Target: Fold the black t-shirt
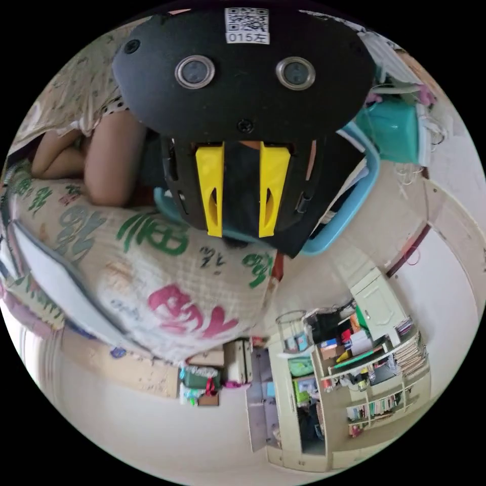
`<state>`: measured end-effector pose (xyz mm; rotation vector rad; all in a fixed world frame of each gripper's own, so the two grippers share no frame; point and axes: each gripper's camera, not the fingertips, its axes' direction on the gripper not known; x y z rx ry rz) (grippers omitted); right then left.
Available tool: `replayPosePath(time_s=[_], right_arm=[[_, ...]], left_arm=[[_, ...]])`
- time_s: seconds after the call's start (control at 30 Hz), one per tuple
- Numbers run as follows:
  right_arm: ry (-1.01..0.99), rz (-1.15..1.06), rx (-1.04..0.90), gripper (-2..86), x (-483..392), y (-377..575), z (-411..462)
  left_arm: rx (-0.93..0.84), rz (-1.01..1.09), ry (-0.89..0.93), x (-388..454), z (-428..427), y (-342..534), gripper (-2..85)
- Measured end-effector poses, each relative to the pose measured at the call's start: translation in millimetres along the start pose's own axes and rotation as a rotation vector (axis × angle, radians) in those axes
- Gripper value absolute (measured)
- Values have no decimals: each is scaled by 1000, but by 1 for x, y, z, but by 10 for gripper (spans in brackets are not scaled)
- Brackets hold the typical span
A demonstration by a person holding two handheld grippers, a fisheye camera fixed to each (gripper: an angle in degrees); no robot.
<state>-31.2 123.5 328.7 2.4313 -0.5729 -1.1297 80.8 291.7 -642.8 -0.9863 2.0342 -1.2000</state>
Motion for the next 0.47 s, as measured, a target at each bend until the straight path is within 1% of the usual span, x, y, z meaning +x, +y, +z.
replayPosePath(time_s=[0.07,0.2,0.23,0.33,0.4,0.47], right_arm=[[71,-50,-115,103,16,-50,31],[134,-66,-208,109,36,-126,71],[142,-42,-242,109,48,-148,87],[140,20,-312,109,78,-189,126],[131,20,-327,113,90,-205,143],[63,59,-431,127,113,-229,164]], left_arm=[[102,12,140,9,-23,-25,107],[217,68,263,33,-53,-71,117],[268,85,329,42,-63,-86,118],[369,158,515,70,-83,-121,122],[387,234,595,93,-94,-141,130],[411,310,698,120,-108,-162,140]])
